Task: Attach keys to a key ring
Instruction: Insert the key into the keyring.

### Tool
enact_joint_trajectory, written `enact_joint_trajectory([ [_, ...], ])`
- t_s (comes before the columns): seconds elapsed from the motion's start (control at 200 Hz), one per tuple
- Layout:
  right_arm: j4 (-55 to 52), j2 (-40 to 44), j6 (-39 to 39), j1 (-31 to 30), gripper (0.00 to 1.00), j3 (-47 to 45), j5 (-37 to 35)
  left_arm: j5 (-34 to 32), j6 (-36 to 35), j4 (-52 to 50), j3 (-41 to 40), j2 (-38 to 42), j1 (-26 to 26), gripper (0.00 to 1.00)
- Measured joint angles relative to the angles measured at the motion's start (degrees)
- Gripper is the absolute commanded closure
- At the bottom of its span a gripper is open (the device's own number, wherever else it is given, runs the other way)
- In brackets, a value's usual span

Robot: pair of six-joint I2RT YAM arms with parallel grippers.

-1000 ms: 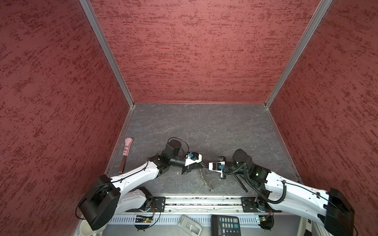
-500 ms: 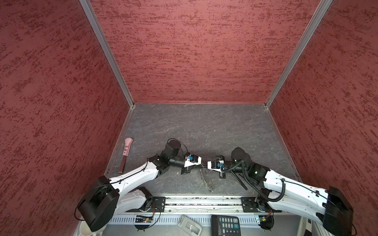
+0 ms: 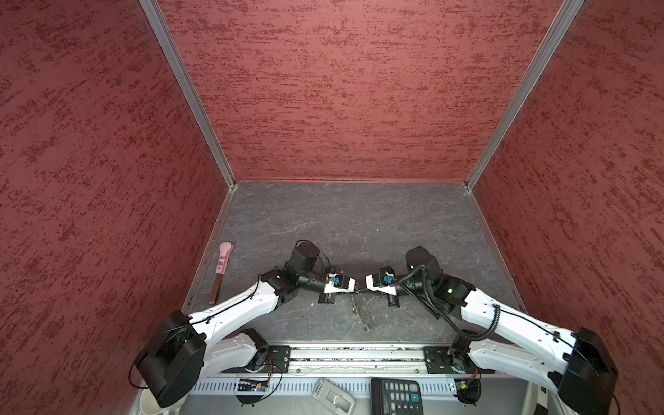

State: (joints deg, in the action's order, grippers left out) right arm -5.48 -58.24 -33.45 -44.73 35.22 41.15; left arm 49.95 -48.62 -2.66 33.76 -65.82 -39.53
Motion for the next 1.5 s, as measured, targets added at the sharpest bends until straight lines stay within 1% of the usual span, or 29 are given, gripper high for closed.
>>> enact_joint_trajectory([
  [0.245, -3.26, -1.46, -1.51, 1.73, 1.0, 2.67, 1.22, -0.55, -4.33, -3.54, 3.21, -1.6, 0.5, 1.0],
  [0.671, -2.78, -1.46, -1.75, 4.31, 1.0, 2.93, 2.93, -0.98, -10.29, -8.72, 7.85, -3.63, 1.11, 1.0],
  [0.932, -5.05, -3.19, -2.1, 5.75, 1.0, 4.9, 5.46, -2.47, -13.68, -12.59, 10.05, -3.85, 0.55, 1.0],
  [1.498, -5.75, -5.22, -5.46, 6.78, 1.0, 4.92, 8.79, -2.84, -16.85, -17.07, 11.91, -5.2, -0.7, 1.0],
])
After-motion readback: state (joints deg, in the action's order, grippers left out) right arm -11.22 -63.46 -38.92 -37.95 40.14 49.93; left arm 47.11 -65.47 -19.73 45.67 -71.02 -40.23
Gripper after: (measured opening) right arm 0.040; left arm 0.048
